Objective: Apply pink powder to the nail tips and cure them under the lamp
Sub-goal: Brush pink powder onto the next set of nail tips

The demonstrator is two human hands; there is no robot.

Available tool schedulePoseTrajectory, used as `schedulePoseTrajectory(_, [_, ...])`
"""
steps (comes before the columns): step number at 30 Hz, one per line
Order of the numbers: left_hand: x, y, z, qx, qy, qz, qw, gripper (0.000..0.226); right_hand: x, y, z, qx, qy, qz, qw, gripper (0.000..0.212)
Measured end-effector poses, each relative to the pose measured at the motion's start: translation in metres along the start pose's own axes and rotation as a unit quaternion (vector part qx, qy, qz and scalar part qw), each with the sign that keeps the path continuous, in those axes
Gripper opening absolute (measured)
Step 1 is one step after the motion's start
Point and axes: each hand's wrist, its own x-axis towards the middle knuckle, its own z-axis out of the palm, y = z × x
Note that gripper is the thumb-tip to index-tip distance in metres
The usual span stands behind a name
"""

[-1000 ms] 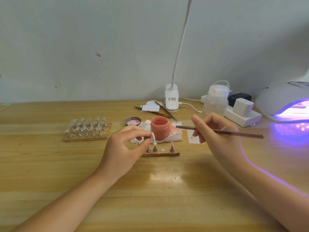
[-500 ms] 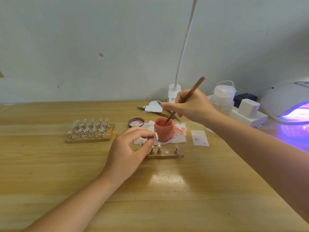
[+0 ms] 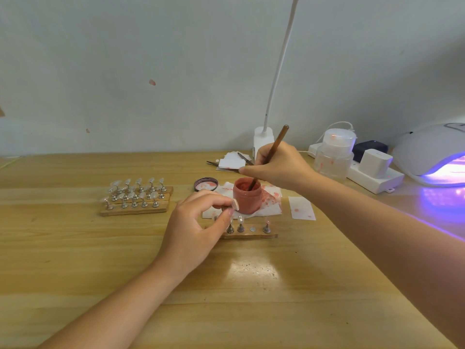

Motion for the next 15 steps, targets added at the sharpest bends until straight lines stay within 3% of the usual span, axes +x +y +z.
schedulePoseTrajectory(7, [-0.001,0.000,0.000,0.006,0.006,0.008,1.000,0.022,0.000,0.004,-0.018,0.110,0.035,0.059,0.992,0.036])
schedulePoseTrajectory(15, [0.000,0.001,-0.001,0.012,0.008,0.005,1.000,0.028,-0.002,0.007,-0.027,0.105,0.038,0.082,0.990,0.036])
